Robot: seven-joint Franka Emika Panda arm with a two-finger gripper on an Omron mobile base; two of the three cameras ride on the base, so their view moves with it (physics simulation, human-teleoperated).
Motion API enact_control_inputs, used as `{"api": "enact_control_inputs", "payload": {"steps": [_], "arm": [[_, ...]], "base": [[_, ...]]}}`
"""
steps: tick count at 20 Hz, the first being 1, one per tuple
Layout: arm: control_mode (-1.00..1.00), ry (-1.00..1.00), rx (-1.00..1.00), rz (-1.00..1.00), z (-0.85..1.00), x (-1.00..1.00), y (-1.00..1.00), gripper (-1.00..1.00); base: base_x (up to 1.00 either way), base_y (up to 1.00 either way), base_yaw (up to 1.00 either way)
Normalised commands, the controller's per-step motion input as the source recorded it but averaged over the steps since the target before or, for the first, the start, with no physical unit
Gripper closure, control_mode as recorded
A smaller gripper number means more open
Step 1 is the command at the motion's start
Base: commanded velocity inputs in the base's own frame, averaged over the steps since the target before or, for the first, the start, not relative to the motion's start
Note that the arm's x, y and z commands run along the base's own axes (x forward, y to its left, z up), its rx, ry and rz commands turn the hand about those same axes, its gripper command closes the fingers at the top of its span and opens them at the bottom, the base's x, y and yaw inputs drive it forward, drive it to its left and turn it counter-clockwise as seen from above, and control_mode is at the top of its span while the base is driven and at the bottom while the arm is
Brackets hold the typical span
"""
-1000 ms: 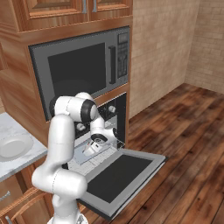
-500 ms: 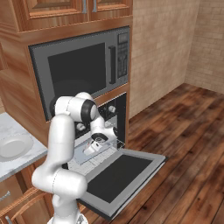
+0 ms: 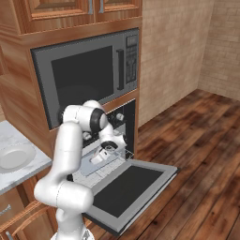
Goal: Take the baked cake out of the oven and place it on the plate for cooling. Then close the oven door.
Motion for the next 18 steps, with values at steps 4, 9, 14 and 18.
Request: {"api": "enact_control_inputs", "payload": {"steps": [4,9,14,18], "arm": [[-1.00,0.08,0.02,0.10,-0.24,0.26,0.00,-1.00],[-1.00,0.08,0.02,0.10,-0.26,0.27,0.00,-1.00],[-1.00,0.07,0.04,0.11,-0.23,0.27,0.00,-1.00],[-1.00,0.04,0.07,0.11,-0.22,0.26,0.00,-1.00]], "base": [[0.00,0.00,0.00],[0.00,0.00,0.00],[0.00,0.00,0.00],[0.00,0.00,0.00]]}}
